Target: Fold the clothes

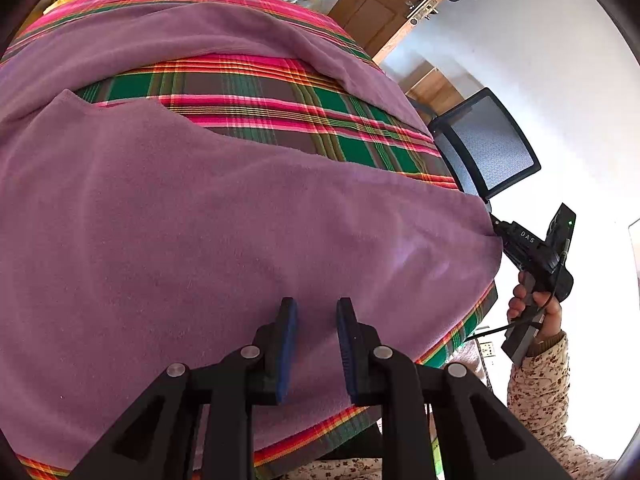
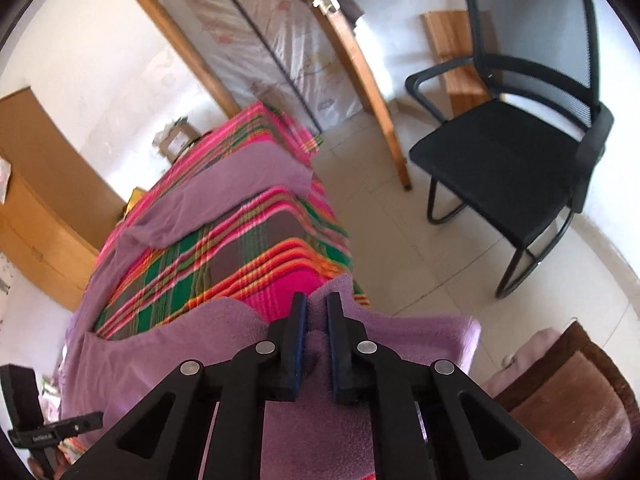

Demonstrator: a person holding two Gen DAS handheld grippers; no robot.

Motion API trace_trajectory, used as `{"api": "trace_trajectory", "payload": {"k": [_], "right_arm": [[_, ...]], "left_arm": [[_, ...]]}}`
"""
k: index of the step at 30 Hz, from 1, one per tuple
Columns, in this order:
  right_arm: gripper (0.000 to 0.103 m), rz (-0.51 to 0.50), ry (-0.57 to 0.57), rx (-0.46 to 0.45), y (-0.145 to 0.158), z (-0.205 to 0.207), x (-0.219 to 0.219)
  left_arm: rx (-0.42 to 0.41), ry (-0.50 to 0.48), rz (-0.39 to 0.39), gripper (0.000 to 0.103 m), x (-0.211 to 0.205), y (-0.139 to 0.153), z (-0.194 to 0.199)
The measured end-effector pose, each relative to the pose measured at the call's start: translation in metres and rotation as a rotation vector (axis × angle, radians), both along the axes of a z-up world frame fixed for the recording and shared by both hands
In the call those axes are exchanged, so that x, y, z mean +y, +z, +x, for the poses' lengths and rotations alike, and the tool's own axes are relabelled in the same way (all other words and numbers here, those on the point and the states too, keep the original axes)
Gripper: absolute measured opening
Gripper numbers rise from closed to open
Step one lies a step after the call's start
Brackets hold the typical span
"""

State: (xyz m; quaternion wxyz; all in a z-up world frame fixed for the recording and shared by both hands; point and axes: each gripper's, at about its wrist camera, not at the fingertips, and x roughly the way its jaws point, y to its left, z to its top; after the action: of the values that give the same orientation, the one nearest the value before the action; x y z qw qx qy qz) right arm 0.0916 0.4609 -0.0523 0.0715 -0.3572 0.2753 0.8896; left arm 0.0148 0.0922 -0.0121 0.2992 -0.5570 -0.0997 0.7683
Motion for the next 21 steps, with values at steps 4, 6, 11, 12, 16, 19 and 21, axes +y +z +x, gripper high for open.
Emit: {"api": "trace_trajectory", "payload": {"k": [4, 6, 11, 12, 16, 19, 21], "right_arm": [[0.009, 0.026, -0.073, -0.002, -0.001, 0.004, 0.007], [0.008, 0.053, -0.125, -0.011, -0.002, 0.007, 0.011], [0.008, 0.068, -0.161, -0.019, -0.007, 0.004, 0.016], [0.008, 0.075, -0.164, -0.021, -0.007, 0.003, 0.016], [0.012, 0.094, -0.195, -0.065, -0.012, -0.008, 0.015], [0.014, 0.131, -0.237, -0.089, -0.007, -0.008, 0.013], [0.014, 0.176, -0.257, -0.094, 0.0, -0.006, 0.008]], "left_arm": [[-0.001, 0.0, 0.001, 0.021, -0.001, 0.0, 0.0], [-0.001, 0.001, 0.002, 0.021, -0.001, 0.0, 0.0], [-0.001, 0.0, 0.0, 0.021, -0.001, 0.001, 0.0], [-0.002, 0.0, 0.0, 0.021, -0.001, 0.001, 0.0], [-0.008, -0.005, -0.002, 0.021, -0.004, 0.002, 0.003], [-0.007, -0.002, 0.006, 0.021, -0.01, 0.003, 0.005], [-0.001, 0.006, 0.014, 0.021, -0.017, 0.004, 0.006]]}}
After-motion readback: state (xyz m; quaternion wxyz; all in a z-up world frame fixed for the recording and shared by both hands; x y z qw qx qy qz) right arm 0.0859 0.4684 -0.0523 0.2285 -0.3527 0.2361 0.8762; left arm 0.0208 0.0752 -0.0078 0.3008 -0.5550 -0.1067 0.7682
